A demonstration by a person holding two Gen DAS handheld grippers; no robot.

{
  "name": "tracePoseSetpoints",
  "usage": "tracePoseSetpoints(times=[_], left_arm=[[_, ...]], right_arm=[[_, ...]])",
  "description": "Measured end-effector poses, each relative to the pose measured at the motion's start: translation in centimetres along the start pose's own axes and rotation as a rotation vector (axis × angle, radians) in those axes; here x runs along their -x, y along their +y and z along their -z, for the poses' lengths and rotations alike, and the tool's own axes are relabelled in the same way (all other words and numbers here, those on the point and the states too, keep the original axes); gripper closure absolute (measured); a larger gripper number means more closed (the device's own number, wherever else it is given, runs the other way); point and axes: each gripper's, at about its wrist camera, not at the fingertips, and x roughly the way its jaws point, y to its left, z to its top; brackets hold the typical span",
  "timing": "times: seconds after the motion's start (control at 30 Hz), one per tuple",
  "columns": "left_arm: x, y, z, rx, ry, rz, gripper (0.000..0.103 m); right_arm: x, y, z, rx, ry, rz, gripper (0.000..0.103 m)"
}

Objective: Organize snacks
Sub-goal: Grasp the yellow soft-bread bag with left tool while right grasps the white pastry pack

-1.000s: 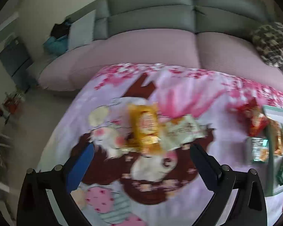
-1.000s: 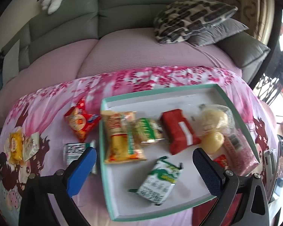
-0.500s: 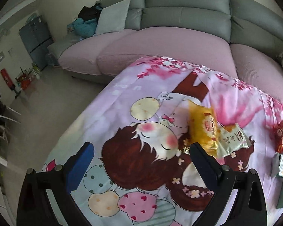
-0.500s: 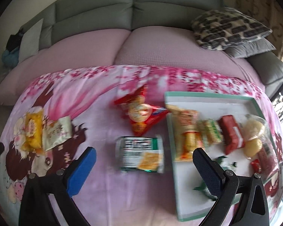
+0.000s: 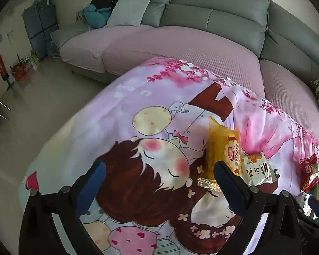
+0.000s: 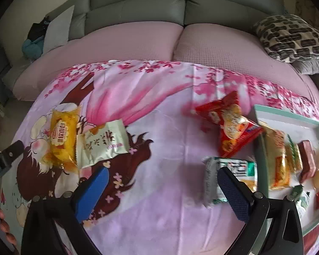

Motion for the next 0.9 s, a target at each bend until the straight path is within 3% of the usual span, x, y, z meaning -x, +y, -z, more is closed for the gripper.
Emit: tracePoseSetpoints(times=[0.3, 0.67, 0.9], left_arm=[[-1.4, -0.9, -0.1, -0.004, 0.018, 0.051, 0.002], [-2.6, -0.3, -0.3, 0.066, 0.033, 0.117, 0.002], [-2.4, -0.3, -0.9, 0.08, -0.001, 0.153, 0.002]], right_arm=[[-1.8, 1.9, -0.2, 0.047, 0.016, -0.027, 0.0], [-3.8, 3.1, -0.8, 0.094, 0.021, -0.061, 0.0], [-4.6, 3.6, -1.0, 0.118, 0.03, -0.054, 0.0]])
